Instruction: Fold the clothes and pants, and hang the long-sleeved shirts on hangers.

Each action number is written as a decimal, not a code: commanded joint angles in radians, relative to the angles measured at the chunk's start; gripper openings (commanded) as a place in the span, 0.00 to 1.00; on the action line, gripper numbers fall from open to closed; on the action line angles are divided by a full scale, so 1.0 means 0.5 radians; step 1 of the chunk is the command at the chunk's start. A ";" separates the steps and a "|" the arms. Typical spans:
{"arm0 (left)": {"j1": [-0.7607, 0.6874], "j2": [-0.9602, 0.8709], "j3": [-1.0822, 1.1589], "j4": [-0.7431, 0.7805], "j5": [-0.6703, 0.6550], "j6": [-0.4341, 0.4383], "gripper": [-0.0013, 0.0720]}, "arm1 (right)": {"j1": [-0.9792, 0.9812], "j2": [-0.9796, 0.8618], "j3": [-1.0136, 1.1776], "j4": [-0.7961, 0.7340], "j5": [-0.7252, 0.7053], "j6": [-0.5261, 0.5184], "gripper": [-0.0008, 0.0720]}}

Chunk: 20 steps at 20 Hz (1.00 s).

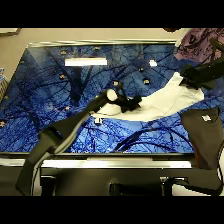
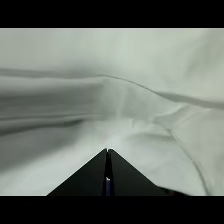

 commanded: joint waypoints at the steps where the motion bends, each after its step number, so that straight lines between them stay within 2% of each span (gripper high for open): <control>1: 0.243 0.329 0.002 0.737 -0.607 0.026 0.03 | 0.092 -0.002 0.002 0.144 -0.085 0.212 0.06; 4: 0.496 0.639 0.002 1.007 -0.941 0.292 0.04 | 0.362 -0.031 0.002 0.104 -0.173 0.434 0.06; 7: 0.775 0.868 0.002 1.051 -1.186 0.481 0.04 | 0.673 -0.114 0.002 0.047 -0.326 0.687 0.06; 10: 1.048 1.013 0.002 1.051 -1.335 0.525 0.04 | 0.937 -0.237 0.002 0.052 -0.552 0.838 0.06; 14: 1.303 1.092 0.001 1.050 -1.382 0.524 0.04 | 1.144 -0.436 0.002 0.063 -0.780 0.964 0.06; 20: 1.415 1.096 -0.002 1.051 -1.383 0.525 0.04 | 1.225 -0.697 0.002 0.220 -0.999 1.043 0.06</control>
